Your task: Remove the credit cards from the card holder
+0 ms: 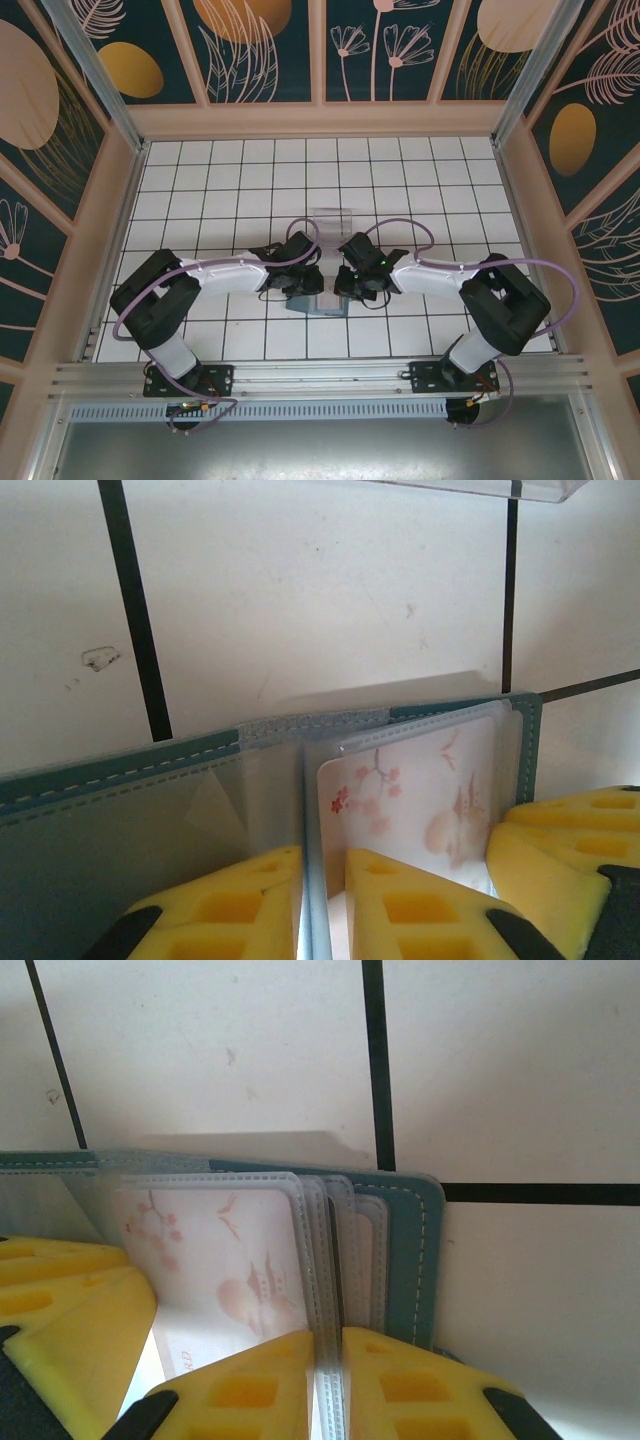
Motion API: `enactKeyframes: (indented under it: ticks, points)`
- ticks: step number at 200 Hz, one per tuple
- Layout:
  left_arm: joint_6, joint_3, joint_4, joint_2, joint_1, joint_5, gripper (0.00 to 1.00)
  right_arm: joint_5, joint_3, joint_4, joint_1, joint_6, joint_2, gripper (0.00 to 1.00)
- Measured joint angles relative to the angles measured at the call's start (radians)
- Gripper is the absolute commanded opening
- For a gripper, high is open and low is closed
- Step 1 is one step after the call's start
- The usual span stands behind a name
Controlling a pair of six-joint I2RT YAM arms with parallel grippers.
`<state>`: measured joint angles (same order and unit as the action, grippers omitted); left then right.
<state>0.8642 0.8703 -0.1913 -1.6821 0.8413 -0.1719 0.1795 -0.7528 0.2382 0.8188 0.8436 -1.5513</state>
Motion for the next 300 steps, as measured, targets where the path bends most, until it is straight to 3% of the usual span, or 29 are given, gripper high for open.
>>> enactKeyframes:
  ticks: [88, 197, 237, 300]
  points:
    - [0.0, -0.001, -0.021, 0.006, 0.0, 0.035, 0.19, -0.004, -0.005, 0.006, 0.0, 0.0, -0.001, 0.24]
    - [0.0, -0.022, -0.029, 0.062, -0.001, 0.067, 0.22, -0.011, -0.005, 0.013, 0.0, 0.0, -0.002, 0.18]
    - [0.024, -0.09, 0.093, 0.129, -0.051, -0.019, 0.24, -0.011, -0.005, 0.013, 0.0, 0.0, -0.002, 0.18]
    - [0.069, -0.13, 0.28, 0.093, -0.08, -0.214, 0.27, -0.012, -0.007, 0.015, 0.0, 0.0, -0.002, 0.18]
